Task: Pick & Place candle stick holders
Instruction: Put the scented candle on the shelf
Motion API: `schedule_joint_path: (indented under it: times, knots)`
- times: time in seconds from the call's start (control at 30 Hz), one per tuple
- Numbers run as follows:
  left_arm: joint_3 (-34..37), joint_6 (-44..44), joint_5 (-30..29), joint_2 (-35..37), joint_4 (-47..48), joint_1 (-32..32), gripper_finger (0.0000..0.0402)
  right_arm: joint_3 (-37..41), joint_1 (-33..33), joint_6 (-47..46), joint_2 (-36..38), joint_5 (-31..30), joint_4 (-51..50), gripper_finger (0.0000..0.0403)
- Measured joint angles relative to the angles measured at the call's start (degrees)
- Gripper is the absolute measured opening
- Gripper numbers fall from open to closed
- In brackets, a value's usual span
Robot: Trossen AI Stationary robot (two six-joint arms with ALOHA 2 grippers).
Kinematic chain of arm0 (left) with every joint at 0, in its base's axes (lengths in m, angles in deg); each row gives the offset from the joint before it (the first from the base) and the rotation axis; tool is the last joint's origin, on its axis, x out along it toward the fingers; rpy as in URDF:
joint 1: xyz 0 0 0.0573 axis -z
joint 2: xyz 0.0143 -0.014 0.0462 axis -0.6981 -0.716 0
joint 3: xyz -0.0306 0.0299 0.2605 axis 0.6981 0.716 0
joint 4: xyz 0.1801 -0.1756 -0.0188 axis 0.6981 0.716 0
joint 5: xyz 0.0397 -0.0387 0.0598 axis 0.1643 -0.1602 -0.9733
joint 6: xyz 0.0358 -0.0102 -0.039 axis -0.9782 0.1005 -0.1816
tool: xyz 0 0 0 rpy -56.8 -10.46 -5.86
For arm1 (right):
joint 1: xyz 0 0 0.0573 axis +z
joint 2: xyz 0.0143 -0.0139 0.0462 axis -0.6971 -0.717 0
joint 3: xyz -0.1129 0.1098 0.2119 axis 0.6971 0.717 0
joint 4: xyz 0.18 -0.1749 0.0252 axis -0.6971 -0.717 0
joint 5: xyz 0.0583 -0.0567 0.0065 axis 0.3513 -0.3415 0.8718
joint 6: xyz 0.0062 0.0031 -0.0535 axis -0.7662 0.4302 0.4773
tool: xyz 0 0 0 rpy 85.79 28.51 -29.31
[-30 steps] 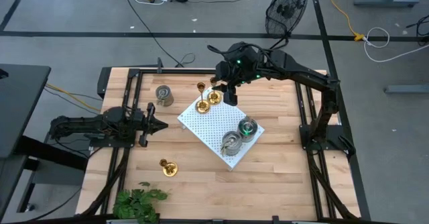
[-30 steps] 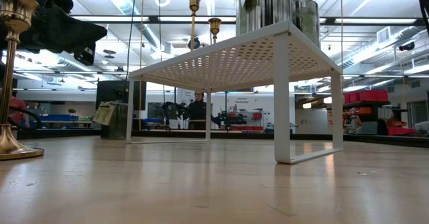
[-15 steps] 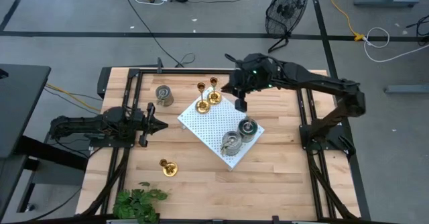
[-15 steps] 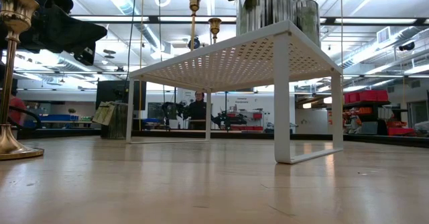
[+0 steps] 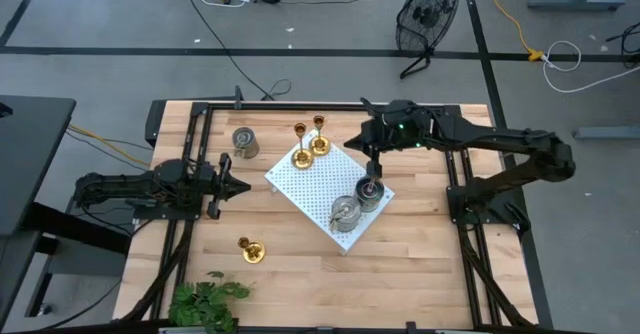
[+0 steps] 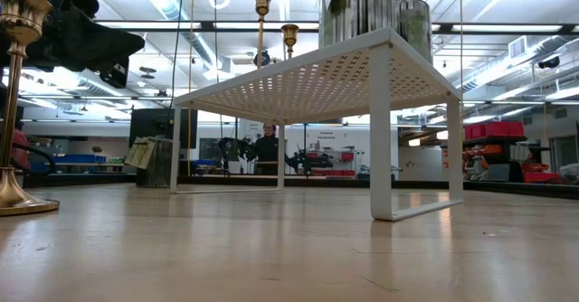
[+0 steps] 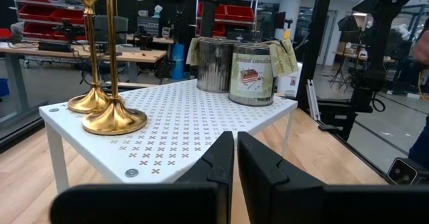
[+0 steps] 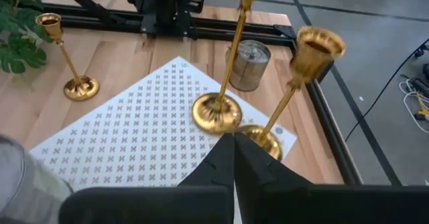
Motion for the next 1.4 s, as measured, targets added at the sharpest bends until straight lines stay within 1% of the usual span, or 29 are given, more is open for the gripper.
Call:
schedule_joint_path:
  times: [0.17,0.33,0.43,0.8,0.93,1.07,1.2,1.3,1.4]
  knots:
    - [0.01,0.01,0.00,0.01,0.01,0.01,0.0025,4.94,0.00,-3.13,3.70,1.19,1.96,0.0004]
    - [0.00,0.02,0.00,0.02,0.02,0.00,0.0025,7.58,-0.04,-3.07,7.61,1.90,3.98,0.0004]
    - [0.01,0.01,0.00,0.01,0.01,0.01,0.0025,9.89,-0.05,-3.06,10.10,1.90,6.94,0.0004]
    - [0.01,0.01,0.00,0.01,0.02,0.01,0.0025,25.18,-0.07,-3.06,20.40,1.87,18.15,0.0005]
    - [0.02,0.01,0.00,0.02,0.00,0.00,0.0025,30.74,0.15,-3.10,25.16,1.71,19.44,0.0005]
    - [0.00,0.00,0.00,0.00,0.01,0.01,0.0025,35.23,0.95,-5.48,30.23,-1.77,19.51,0.0005]
    - [0.00,0.02,0.00,0.00,0.00,0.00,0.0025,39.10,1.27,-11.43,34.47,-6.73,19.25,0.0007]
    - [0.02,0.01,0.00,0.01,0.00,0.01,0.0025,42.05,1.28,-13.23,37.18,-7.62,20.04,0.0007]
    - [0.01,0.01,0.00,0.01,0.01,0.00,0.0025,44.79,1.30,-12.78,39.19,-7.65,20.05,0.0007]
